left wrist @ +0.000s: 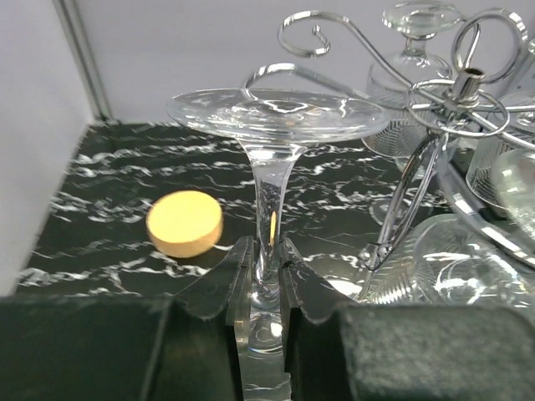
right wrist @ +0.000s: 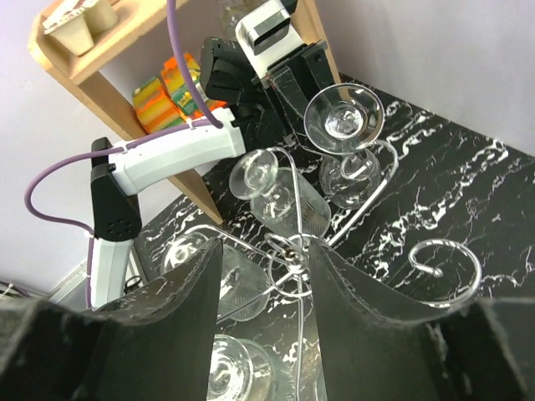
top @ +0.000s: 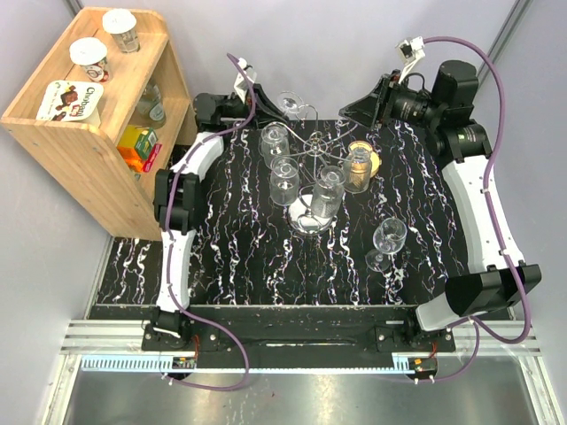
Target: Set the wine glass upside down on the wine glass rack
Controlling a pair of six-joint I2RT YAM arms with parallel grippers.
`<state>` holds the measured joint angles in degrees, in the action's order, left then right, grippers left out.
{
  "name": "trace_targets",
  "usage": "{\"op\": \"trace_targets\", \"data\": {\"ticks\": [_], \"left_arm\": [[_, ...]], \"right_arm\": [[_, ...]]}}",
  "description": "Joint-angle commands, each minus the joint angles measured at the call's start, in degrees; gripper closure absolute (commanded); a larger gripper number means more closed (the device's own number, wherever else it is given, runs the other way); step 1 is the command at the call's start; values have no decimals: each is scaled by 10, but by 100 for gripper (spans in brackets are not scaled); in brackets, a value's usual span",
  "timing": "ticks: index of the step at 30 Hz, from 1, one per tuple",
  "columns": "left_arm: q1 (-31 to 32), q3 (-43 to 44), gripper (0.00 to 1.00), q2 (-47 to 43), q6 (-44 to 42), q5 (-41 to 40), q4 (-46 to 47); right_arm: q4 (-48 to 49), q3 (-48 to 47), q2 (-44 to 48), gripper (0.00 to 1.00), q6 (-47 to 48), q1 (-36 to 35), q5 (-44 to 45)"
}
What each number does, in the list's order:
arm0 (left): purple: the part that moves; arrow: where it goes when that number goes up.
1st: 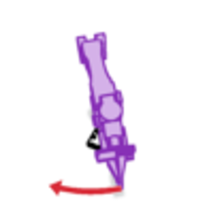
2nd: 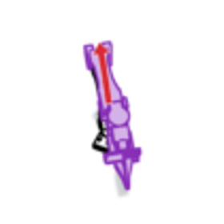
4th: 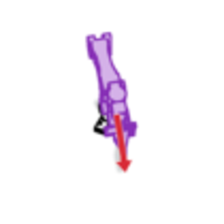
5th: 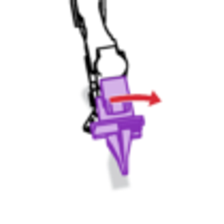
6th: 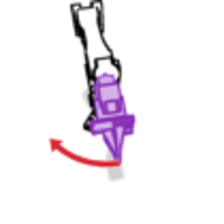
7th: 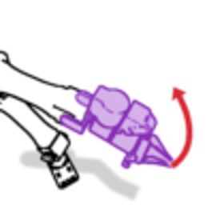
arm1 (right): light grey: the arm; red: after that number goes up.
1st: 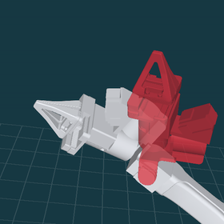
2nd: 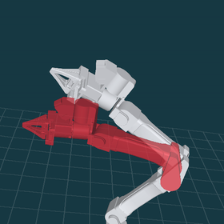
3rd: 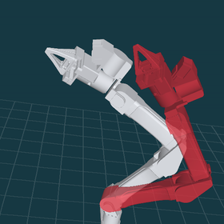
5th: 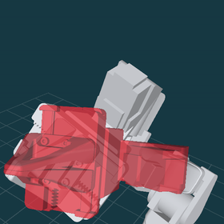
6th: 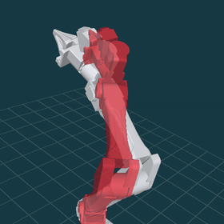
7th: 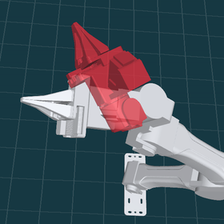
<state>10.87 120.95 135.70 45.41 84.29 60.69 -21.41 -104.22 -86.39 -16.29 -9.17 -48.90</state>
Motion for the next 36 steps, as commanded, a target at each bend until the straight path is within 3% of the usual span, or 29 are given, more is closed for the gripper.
{"op": "trace_targets", "data": {"ticks": [1, 17, 25, 36], "left_arm": [[16, 66, 100, 31, 200, 95, 292], [11, 46, 100, -22, 204, 87, 295], [21, 75, 100, -25, 194, 123, 294], [44, 72, 100, -14, 138, 124, 290]], "right_arm": [[-7, 11, 19, 48, 26, 12, 10], [3, 17, 15, 48, 15, 18, 2], [7, 24, 16, 48, 17, 19, 3], [11, 28, 10, 48, 14, 20, 2]]}}
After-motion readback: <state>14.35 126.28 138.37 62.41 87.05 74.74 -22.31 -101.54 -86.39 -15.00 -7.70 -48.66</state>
